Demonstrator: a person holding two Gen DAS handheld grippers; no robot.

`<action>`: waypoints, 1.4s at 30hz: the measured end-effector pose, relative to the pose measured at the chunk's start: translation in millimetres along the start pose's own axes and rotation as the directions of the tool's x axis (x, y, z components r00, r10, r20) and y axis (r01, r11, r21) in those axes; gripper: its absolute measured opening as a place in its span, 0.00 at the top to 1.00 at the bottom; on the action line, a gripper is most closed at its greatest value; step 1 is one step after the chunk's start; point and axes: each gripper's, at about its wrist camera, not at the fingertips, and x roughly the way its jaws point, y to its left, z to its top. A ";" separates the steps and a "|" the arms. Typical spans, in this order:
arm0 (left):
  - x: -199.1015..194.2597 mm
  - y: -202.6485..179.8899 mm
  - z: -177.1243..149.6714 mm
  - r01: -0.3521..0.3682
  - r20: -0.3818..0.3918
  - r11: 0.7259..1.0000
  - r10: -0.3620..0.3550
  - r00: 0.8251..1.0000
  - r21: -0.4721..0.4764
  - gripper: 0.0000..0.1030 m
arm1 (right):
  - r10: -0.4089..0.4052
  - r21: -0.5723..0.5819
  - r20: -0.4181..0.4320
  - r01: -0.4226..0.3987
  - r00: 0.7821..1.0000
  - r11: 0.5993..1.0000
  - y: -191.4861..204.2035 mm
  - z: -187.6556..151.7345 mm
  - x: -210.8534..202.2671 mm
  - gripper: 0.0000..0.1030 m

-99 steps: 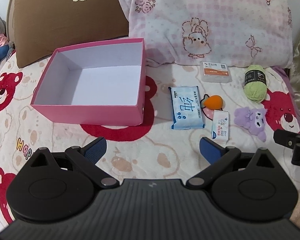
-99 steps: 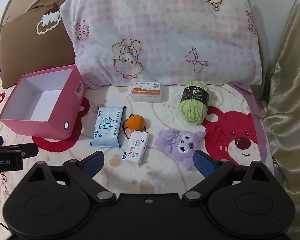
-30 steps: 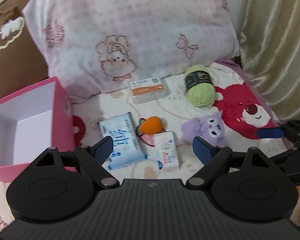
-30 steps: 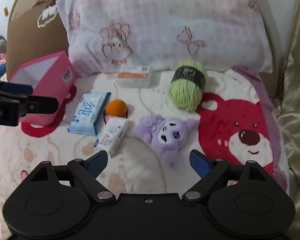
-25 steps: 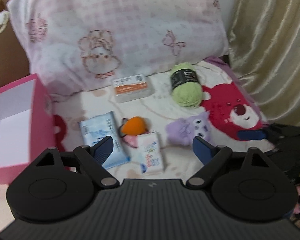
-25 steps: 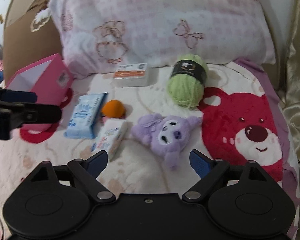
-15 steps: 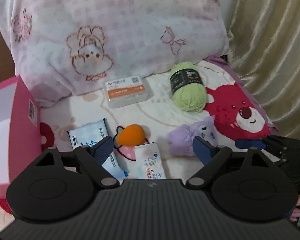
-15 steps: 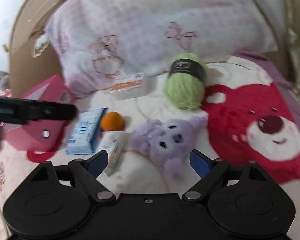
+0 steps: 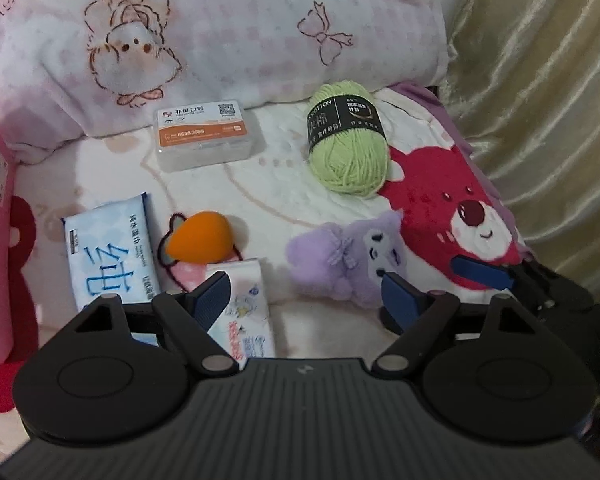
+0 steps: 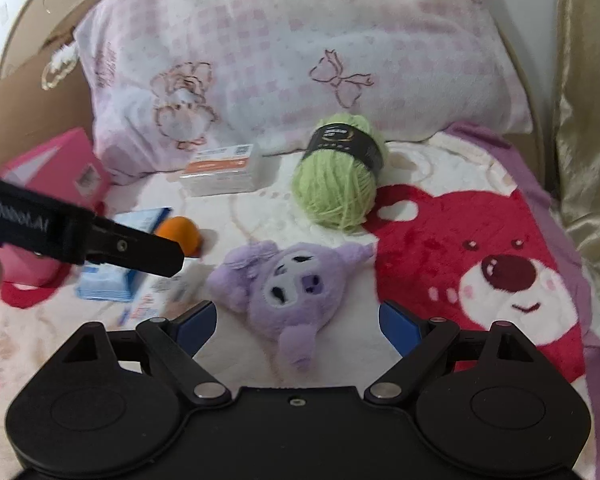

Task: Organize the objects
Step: 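Move the right gripper toward the purple plush toy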

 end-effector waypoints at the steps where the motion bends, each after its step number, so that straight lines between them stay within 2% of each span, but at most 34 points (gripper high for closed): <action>1: 0.2 -2.6 1.4 0.006 0.019 1.000 -0.006 1.000 0.008 0.20 | -0.019 -0.023 -0.010 0.019 1.000 1.000 2.7 0.7 7.1 0.12; 4: 2.5 -7.4 6.7 0.025 0.040 1.000 -0.025 0.999 -0.001 0.20 | -0.023 -0.015 -0.010 0.022 1.000 1.000 1.6 3.3 13.4 0.15; 11: 22.3 -8.7 8.5 0.063 -0.023 0.996 -0.065 0.998 -0.057 0.21 | 0.125 0.077 -0.048 -0.121 0.991 0.990 -5.5 0.2 10.5 0.15; 15: 30.6 -1.9 8.4 0.111 -0.040 0.986 -0.117 0.992 -0.122 0.27 | 0.085 0.067 -0.056 -0.081 0.995 0.994 -6.2 -1.1 15.6 0.15; 18: 35.9 -1.0 9.5 0.106 -0.040 0.986 -0.111 0.993 -0.126 0.34 | 0.051 0.034 -0.071 -0.049 0.996 0.998 -5.1 -1.2 18.8 0.15; 21: 43.4 -2.2 11.0 0.098 -0.049 0.989 -0.104 0.993 -0.107 0.37 | 0.045 0.022 -0.120 -0.043 0.992 0.999 -6.5 -1.9 31.6 0.16; 22: 46.5 -2.4 10.7 0.090 -0.048 0.991 -0.096 0.994 -0.103 0.39 | 0.041 0.037 -0.132 -0.036 0.990 0.999 -9.0 -2.2 34.8 0.20; 25: 54.5 -2.0 8.9 0.048 -0.039 0.994 -0.052 0.998 -0.097 0.46 | 0.061 0.085 -0.124 -0.051 0.990 0.995 -16.1 0.3 34.7 0.23; 27: 54.1 -0.9 8.3 0.008 0.003 0.996 -0.008 1.000 -0.088 0.47 | 0.074 0.101 -0.120 -0.062 0.990 0.993 -18.1 0.6 32.7 0.26; 29: 51.4 1.4 9.4 -0.001 0.047 0.997 0.005 0.999 -0.078 0.48 | 0.076 0.095 -0.121 -0.064 0.990 0.993 -18.2 0.3 31.8 0.29; 34: 50.7 -4.7 12.6 0.034 0.005 0.998 -0.034 0.999 -0.052 0.54 | 0.107 0.125 -0.118 -0.092 0.987 0.988 -22.3 4.2 29.1 0.35; 35: 53.3 -5.6 12.6 0.037 -0.011 0.998 -0.038 0.999 -0.058 0.55 | 0.119 0.132 -0.121 -0.103 0.985 0.986 -22.9 4.5 28.0 0.41; 37: 60.3 -4.9 12.3 0.042 -0.040 0.995 -0.046 0.998 -0.085 0.55 | 0.142 0.125 -0.116 -0.127 0.983 0.984 -21.4 4.3 25.7 0.49; 40: 65.8 -0.6 11.8 0.025 -0.053 0.996 -0.030 0.998 -0.091 0.55 | 0.133 0.062 -0.083 -0.128 0.988 0.990 -11.5 1.0 18.5 0.49; 42: 67.5 5.6 12.1 0.034 -0.056 0.992 -0.041 0.998 -0.122 0.54 | 0.112 0.043 -0.104 -0.108 0.988 0.993 -8.2 -0.5 23.0 0.49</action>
